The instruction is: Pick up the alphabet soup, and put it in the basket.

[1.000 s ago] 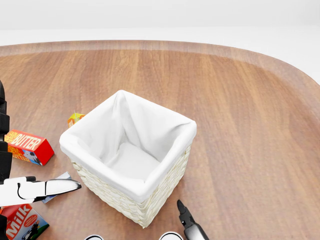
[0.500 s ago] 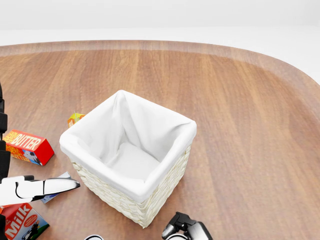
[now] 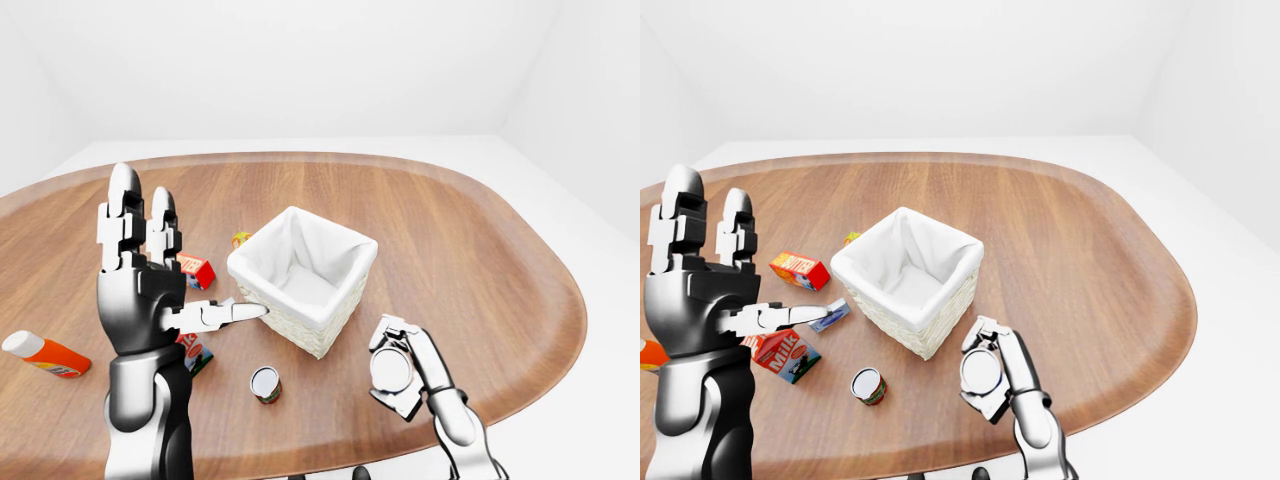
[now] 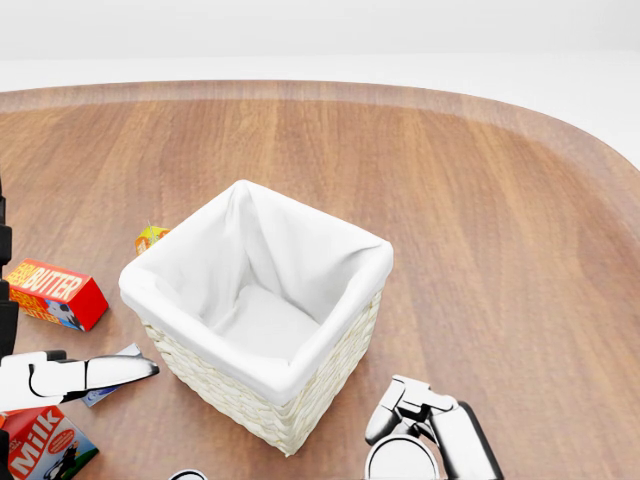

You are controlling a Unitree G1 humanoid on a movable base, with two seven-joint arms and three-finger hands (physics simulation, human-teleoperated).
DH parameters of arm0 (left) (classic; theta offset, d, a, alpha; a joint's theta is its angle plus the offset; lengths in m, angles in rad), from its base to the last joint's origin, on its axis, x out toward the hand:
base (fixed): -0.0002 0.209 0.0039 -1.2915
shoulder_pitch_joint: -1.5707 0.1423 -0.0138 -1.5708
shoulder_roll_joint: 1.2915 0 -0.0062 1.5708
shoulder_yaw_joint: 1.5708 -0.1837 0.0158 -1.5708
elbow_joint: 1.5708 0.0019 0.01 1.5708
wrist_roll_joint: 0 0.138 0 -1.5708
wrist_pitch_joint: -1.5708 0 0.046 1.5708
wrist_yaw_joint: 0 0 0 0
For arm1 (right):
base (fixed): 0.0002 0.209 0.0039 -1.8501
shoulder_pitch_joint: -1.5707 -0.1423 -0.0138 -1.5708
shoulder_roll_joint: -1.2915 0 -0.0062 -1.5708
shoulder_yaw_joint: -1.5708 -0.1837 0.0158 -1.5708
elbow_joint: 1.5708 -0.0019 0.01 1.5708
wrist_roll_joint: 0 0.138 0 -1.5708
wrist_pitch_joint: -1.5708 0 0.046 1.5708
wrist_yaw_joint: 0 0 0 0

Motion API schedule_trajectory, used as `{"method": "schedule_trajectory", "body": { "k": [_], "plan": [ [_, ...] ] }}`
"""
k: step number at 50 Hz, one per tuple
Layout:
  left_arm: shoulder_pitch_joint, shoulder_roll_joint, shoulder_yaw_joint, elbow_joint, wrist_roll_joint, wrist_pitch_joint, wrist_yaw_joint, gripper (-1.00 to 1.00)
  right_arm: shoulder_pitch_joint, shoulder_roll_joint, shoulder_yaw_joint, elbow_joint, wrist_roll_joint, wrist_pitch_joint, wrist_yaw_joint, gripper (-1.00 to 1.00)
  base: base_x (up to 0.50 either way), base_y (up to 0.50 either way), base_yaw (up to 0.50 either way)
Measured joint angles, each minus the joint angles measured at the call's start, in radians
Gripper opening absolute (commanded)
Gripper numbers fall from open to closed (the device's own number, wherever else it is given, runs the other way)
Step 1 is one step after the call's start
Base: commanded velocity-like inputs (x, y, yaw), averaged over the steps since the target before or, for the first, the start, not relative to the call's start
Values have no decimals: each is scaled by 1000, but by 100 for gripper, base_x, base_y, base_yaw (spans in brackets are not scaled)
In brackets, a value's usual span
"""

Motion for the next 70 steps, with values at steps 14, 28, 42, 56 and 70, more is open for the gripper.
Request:
{"method": "schedule_trajectory", "body": {
  "k": [14,28,42,56,70],
  "plan": [
    [1,-1,-2,5,2,0,0,100,60,20,-113,-346,-14,33,71,-100,0,0,0],
    [2,-2,-5,3,2,0,1,100,-17,45,-175,-655,-60,33,150,-100,0,0,0],
    [4,-3,-9,-4,3,0,2,100,-292,45,-153,-787,-202,33,271,-100,0,0,0],
    [2,-3,-9,-10,0,0,3,100,-507,30,-75,-694,-257,33,280,-100,0,0,0],
    [2,-3,-11,-7,5,0,2,100,-688,70,-25,-442,-258,33,251,-100,0,0,0]
  ]
}}
